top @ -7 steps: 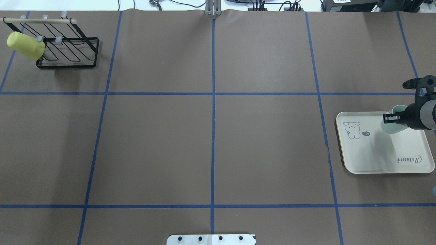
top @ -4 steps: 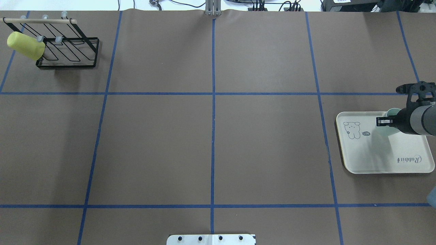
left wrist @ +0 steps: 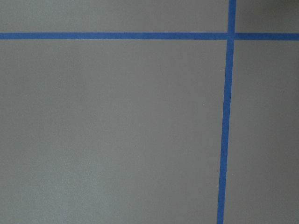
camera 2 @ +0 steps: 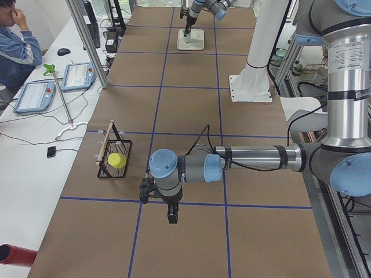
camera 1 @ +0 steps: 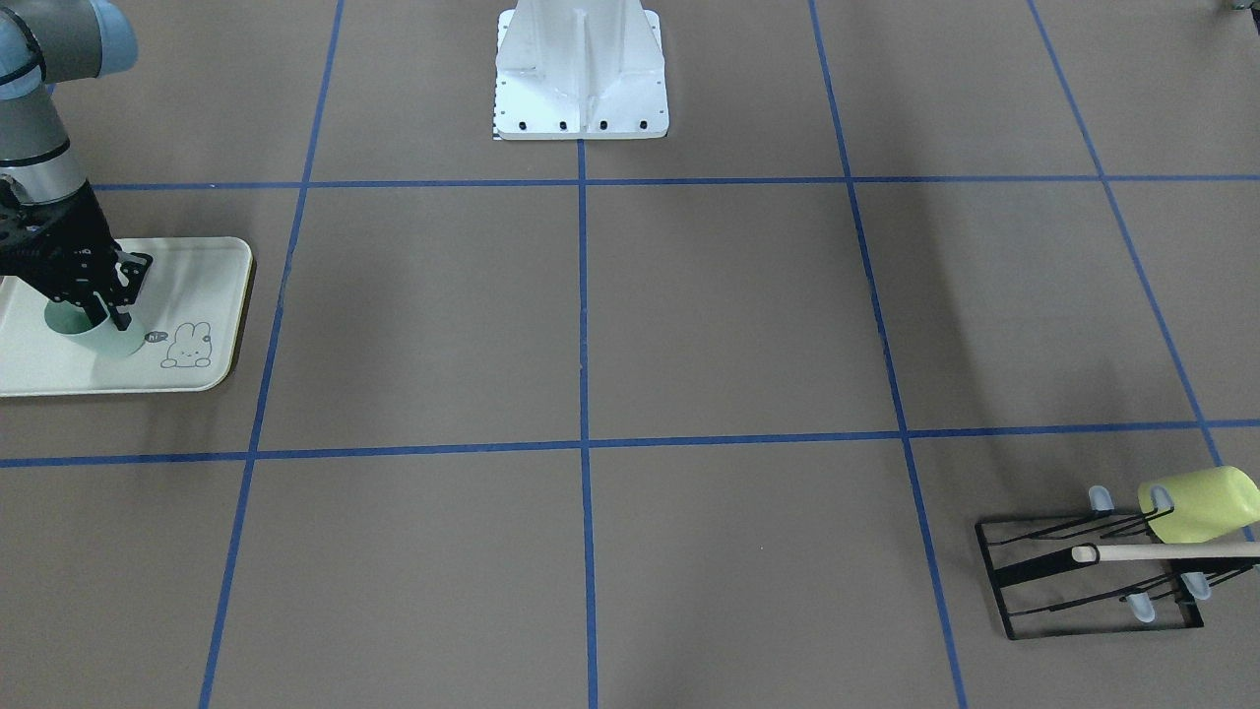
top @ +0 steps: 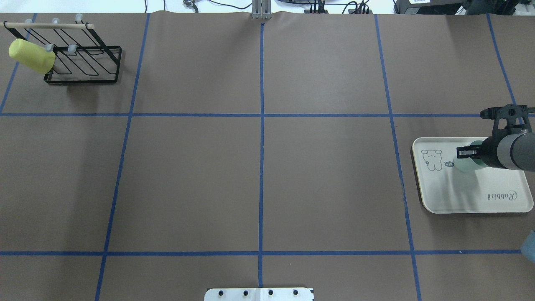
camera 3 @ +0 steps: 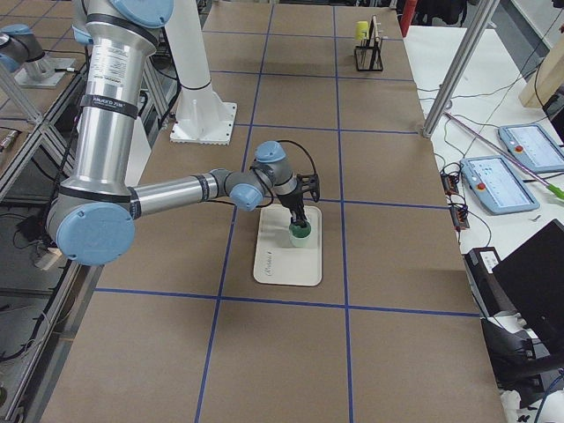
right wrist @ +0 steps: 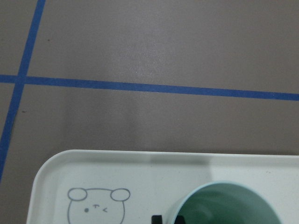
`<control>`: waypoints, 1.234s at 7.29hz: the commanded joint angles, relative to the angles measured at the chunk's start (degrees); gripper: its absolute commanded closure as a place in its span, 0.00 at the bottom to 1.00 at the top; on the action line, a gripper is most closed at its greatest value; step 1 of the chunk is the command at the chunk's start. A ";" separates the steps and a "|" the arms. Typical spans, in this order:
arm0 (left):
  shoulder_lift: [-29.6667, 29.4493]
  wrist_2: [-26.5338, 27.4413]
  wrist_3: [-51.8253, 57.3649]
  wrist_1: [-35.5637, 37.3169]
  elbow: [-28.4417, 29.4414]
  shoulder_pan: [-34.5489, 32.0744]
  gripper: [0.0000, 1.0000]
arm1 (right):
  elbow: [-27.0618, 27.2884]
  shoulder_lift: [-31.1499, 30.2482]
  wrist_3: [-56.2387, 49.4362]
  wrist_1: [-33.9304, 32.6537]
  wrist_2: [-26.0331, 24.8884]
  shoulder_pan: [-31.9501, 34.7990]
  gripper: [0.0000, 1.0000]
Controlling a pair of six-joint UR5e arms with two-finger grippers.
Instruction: Left arm grabs green cup and hands to right arm on tray
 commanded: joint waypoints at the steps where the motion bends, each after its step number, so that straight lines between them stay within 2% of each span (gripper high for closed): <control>1: 0.00 -0.03 0.00 -0.07 -0.09 -0.08 0.00 | 3.52 -0.28 -1.27 -0.85 2.78 1.13 0.00; 3: 0.00 0.06 0.00 -1.29 0.08 0.01 0.00 | 5.56 -0.11 -11.50 -5.58 14.09 11.63 0.00; 5: 0.00 0.06 0.00 -1.56 -0.09 0.01 0.00 | 5.66 0.24 -27.55 -12.95 23.15 22.00 0.00; 6: 0.00 0.06 0.09 -1.56 0.08 0.01 0.00 | 5.31 0.07 -37.91 -17.17 25.55 26.66 0.00; 8: -0.70 -0.03 0.09 -2.00 -0.70 0.10 0.00 | 3.56 -0.72 -52.63 -22.89 26.70 35.37 0.00; 9: -0.70 -0.03 0.09 -3.74 -0.62 0.01 0.00 | 1.03 -0.64 -60.61 -24.58 30.89 40.46 0.00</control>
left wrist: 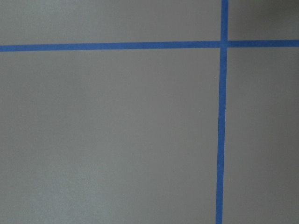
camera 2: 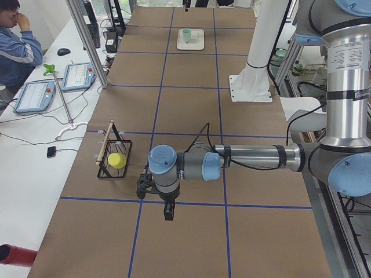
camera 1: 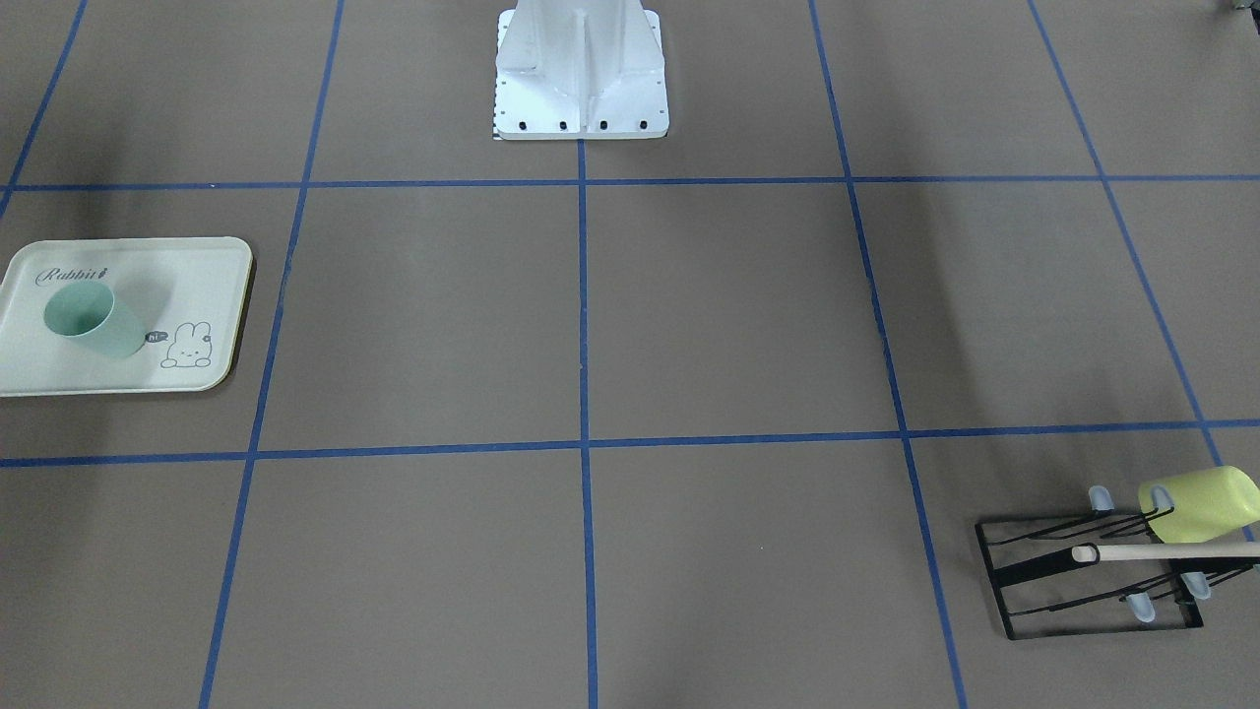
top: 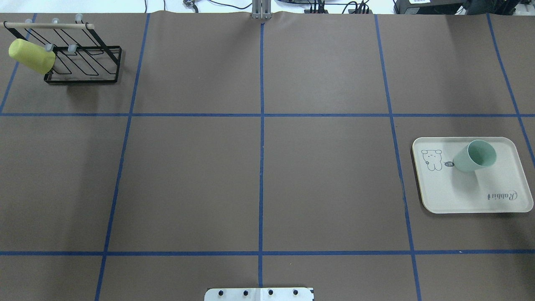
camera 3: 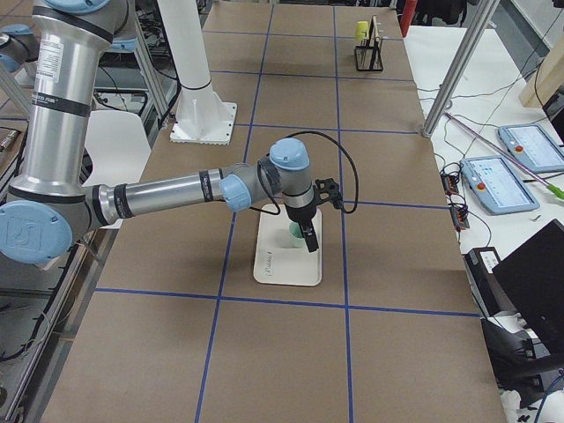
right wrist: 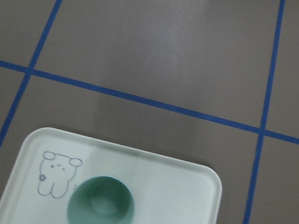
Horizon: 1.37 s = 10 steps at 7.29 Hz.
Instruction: Left arm grabs green cup and hands to right arm on tray
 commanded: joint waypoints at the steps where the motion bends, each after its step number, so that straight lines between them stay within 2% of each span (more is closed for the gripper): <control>1: 0.05 -0.12 -0.02 -3.05 0.44 -0.05 0.00 | -7.06 0.02 -18.26 -2.89 6.97 10.87 0.00; 2: 0.05 -0.56 -0.02 -3.32 0.97 0.03 0.00 | -9.80 0.02 -23.47 -2.98 7.27 14.22 0.00; 4: 0.93 -8.51 0.60 -3.59 0.80 -0.23 0.00 | -10.71 -0.50 -24.93 -2.90 7.18 16.01 0.00; 7: 0.93 -8.30 1.82 -8.14 0.36 -0.23 0.00 | -10.62 -1.12 -24.06 -2.98 7.18 16.01 0.00; 10: 1.02 -8.03 1.92 -9.12 -0.08 -0.32 0.00 | -11.06 -1.38 -23.17 -2.90 7.09 16.01 0.00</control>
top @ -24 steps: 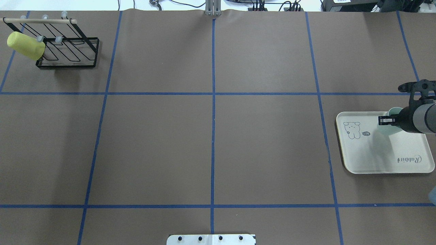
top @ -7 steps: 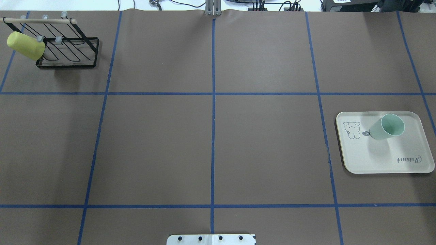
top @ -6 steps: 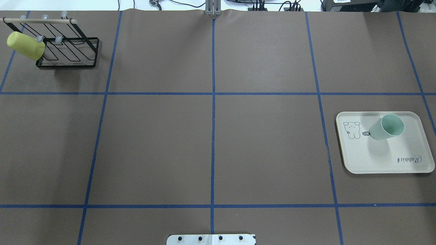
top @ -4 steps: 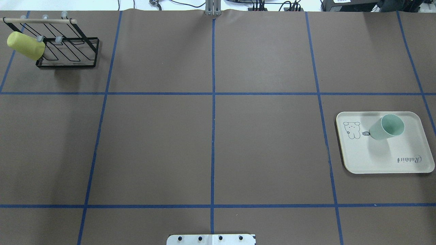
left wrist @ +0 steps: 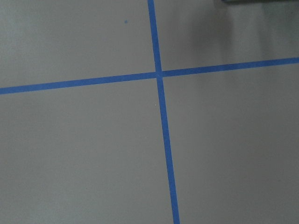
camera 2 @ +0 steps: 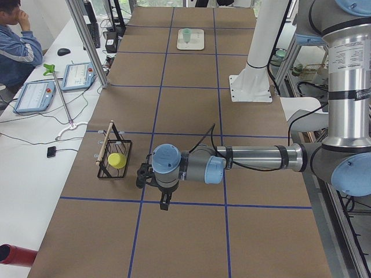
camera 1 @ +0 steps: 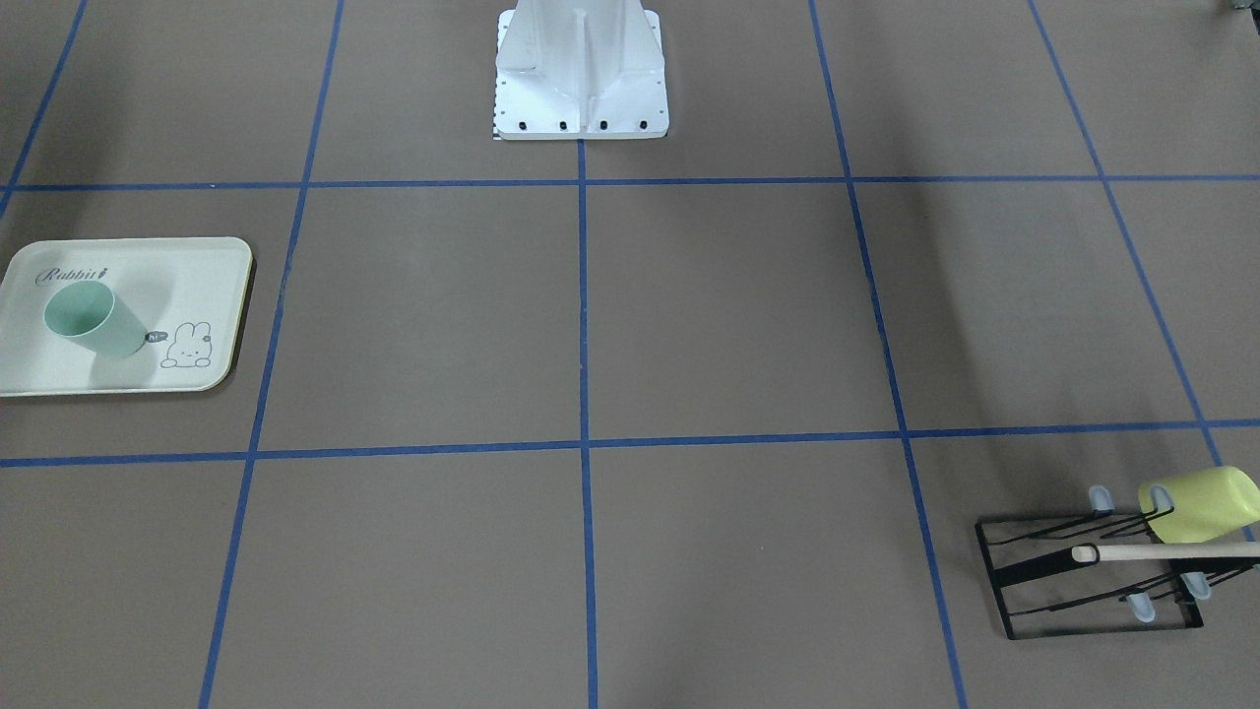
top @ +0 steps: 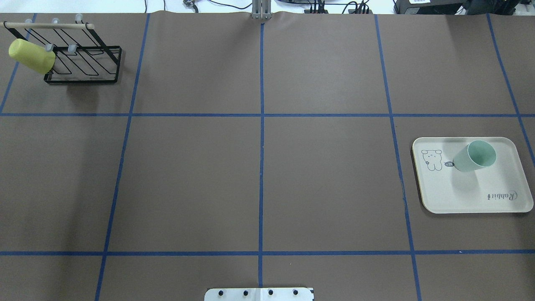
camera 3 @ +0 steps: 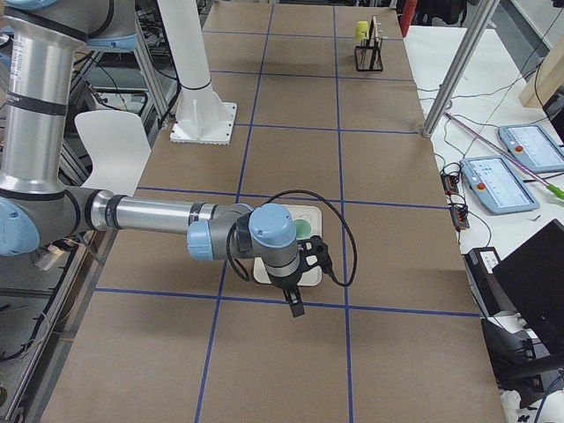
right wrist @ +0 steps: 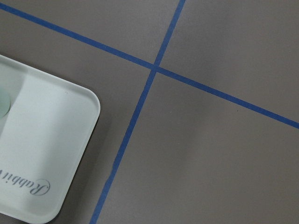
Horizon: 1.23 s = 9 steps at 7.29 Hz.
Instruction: Left arm grabs green cup and hands to right arm on tray
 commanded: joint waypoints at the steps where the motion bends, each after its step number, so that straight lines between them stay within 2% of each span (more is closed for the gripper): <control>1: 0.03 0.06 -0.02 -2.07 0.02 -0.06 0.00 | -0.11 -0.36 0.34 0.07 0.05 0.03 0.00; 3: 0.03 0.58 -0.02 -2.44 -0.32 -0.67 0.00 | -0.03 -0.45 2.08 0.07 0.67 0.03 0.00; 7: 1.70 0.76 -0.29 -2.52 -0.67 -1.02 0.00 | 0.15 -0.02 12.87 0.59 0.67 -0.50 0.01; 9: 3.19 0.94 0.06 -2.52 -1.20 -1.47 0.00 | 0.33 0.34 13.44 0.60 0.67 -1.55 0.01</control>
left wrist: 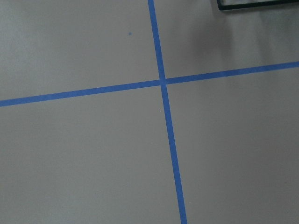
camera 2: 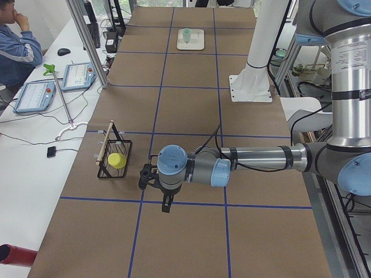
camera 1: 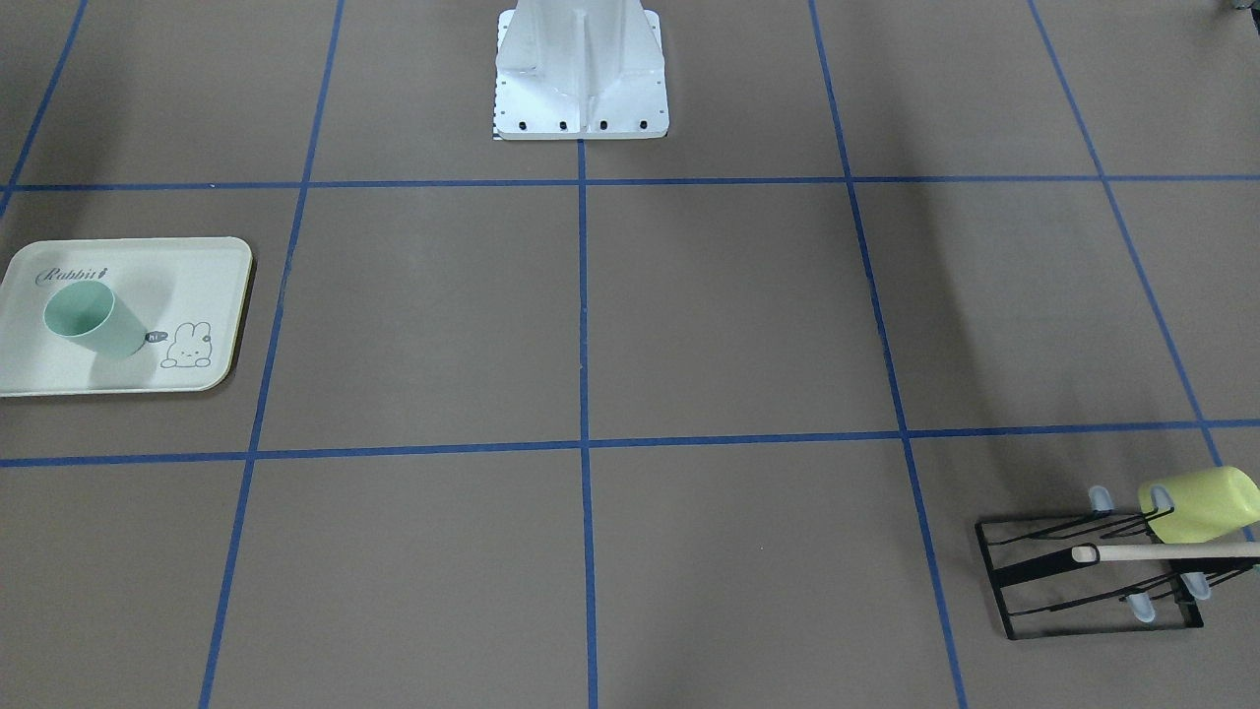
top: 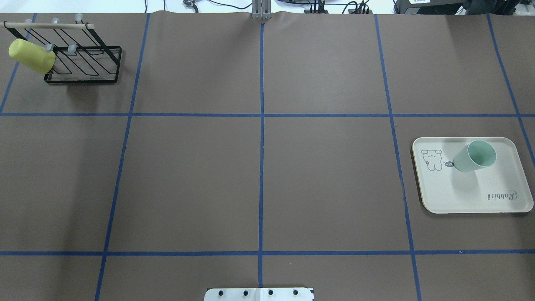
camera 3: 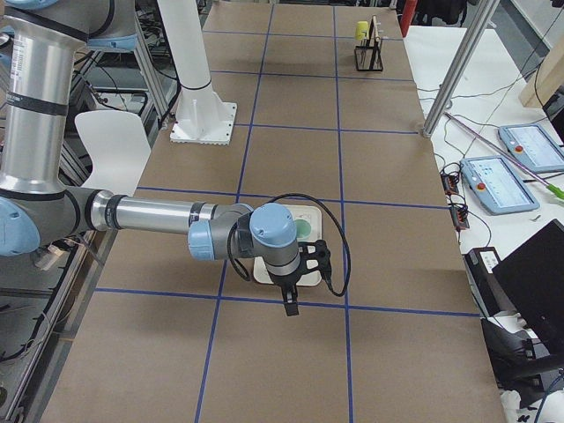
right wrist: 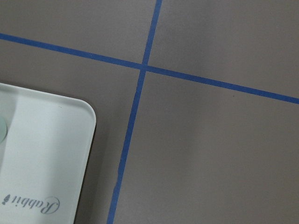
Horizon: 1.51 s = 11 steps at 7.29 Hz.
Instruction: Left arm grabs green cup and hands to right arm on tray
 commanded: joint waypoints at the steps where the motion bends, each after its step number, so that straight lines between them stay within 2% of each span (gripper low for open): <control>1: 1.64 0.07 0.17 -0.10 -1.40 -0.13 0.00 | 0.13 0.19 1.06 0.07 0.08 -0.89 0.01; 5: 2.35 0.07 0.08 -0.19 -2.29 -0.13 0.00 | 0.22 0.19 1.06 0.16 -0.28 -1.78 0.01; 7: 3.40 2.86 -0.01 -0.19 -2.37 -0.13 0.00 | 1.01 0.19 2.38 0.33 -0.45 -2.83 0.01; 11: 3.40 3.23 -0.01 -0.19 -2.46 -0.13 0.00 | 0.93 0.10 4.23 0.60 -0.54 -3.89 0.01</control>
